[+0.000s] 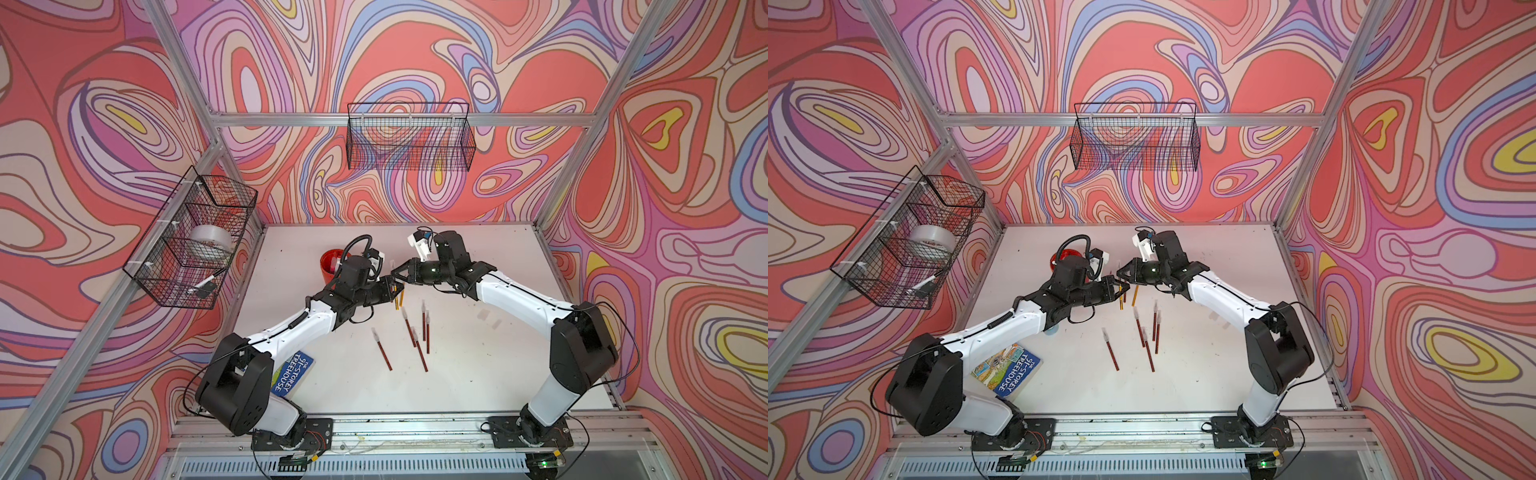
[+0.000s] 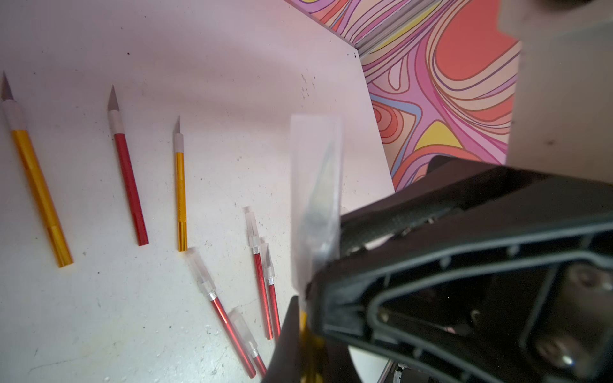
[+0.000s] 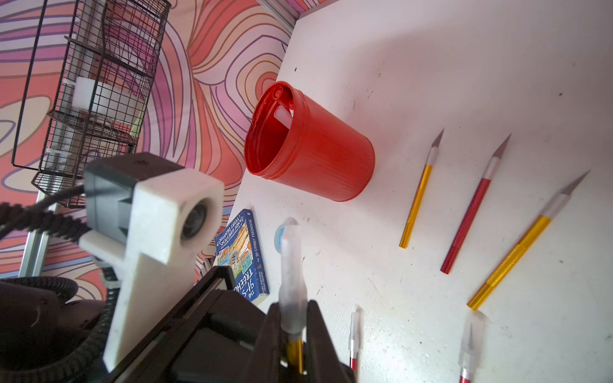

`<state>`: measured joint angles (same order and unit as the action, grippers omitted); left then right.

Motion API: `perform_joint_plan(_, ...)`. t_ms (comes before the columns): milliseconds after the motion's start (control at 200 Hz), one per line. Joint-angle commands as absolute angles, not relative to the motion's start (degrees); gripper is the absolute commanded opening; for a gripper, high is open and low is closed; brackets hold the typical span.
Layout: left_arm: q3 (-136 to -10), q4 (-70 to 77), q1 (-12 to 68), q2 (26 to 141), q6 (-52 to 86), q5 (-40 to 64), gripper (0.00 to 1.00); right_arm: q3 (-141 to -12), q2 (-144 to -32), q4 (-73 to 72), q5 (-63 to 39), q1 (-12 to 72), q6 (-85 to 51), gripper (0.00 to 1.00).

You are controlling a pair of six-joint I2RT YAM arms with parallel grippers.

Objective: Remove protective caps from carving knives
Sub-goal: Remove the protective sleeve from the carving knife.

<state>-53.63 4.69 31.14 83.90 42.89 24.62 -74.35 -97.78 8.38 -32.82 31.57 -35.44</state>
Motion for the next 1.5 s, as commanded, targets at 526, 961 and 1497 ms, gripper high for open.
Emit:
perform_joint_plan(526, -55.2, 4.9, 31.6, 83.9, 42.9, 25.3, 0.0, -78.9, -99.6, 10.6, -34.0, 28.7, -33.3, 0.36)
perform_joint_plan(961, -56.0, 2.7, 31.6, 84.3, 42.1, 25.8, 0.0, -81.4, -101.2, 10.2, -35.8, 28.7, -33.9, 0.15)
perform_joint_plan(1497, -55.6, 2.5, 31.6, 84.6, 42.4, 25.8, 0.0, -86.4, -102.4, 15.1, -30.9, 28.6, -30.1, 0.0)
